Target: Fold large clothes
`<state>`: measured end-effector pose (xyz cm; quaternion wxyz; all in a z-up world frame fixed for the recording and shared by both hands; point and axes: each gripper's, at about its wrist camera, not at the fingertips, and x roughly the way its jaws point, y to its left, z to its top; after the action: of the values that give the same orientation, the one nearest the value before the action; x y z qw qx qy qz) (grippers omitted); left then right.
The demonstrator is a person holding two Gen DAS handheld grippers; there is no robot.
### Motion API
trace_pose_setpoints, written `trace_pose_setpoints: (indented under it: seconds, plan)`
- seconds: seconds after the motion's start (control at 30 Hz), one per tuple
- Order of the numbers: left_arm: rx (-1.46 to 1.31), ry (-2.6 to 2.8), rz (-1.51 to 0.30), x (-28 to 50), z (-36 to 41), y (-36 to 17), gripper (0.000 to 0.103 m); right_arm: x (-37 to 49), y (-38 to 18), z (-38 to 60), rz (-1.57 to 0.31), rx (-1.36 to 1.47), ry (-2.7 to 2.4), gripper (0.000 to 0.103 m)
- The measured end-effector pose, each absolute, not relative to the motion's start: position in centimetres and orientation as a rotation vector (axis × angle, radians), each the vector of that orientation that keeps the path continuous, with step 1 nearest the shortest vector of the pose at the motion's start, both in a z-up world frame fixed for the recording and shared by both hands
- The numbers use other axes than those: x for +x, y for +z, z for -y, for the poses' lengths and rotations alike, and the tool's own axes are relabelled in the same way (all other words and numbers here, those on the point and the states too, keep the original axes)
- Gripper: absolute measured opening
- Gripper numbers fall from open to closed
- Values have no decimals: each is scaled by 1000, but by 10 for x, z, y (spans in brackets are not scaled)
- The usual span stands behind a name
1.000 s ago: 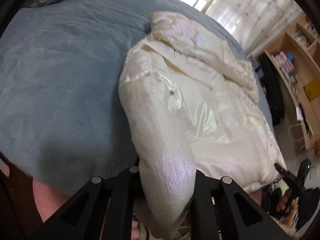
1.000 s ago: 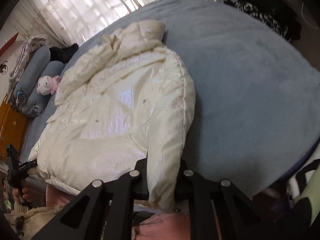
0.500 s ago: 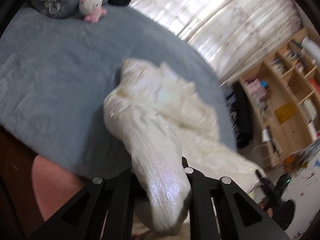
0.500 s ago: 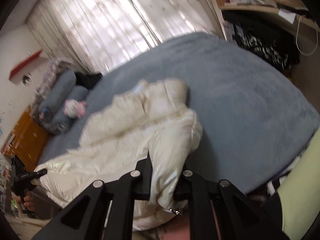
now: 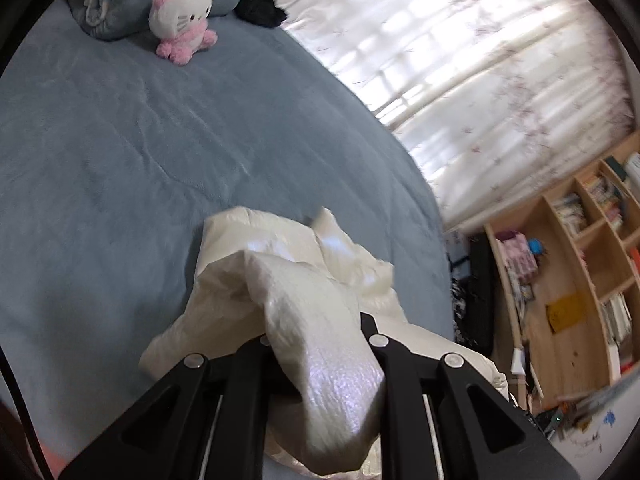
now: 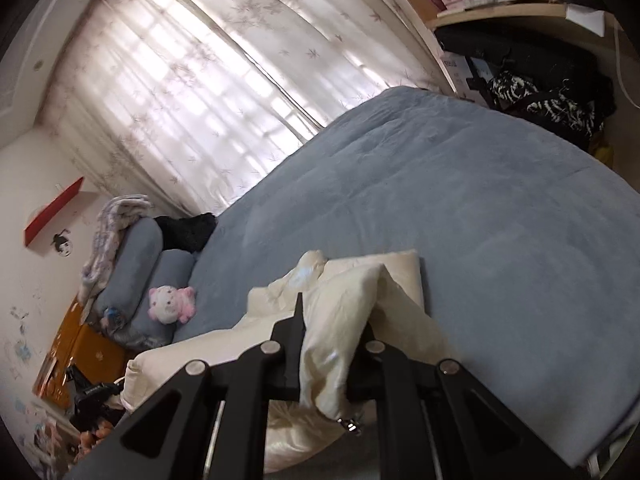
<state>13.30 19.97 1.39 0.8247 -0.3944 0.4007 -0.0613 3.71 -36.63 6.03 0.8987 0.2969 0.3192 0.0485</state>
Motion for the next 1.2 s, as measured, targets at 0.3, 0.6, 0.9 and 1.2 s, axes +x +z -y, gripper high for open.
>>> trace_pose_setpoints:
  seconds: [0.3,0.6,0.9,1.2]
  plan:
    - [-808,-71,-988,233,-194,-44,35,159,13,350,-778,516,-23,18]
    - [-815,-192,-972,263,-191,-44,84,187,-9,359,-788,689,76,76]
    - [-738,-188,-883,258,-194,-24,89,182,2,368,-759,776,164,78]
    - [-519,-328,-836,230,-199,-19,89,162,21,386,-669,838,298,103]
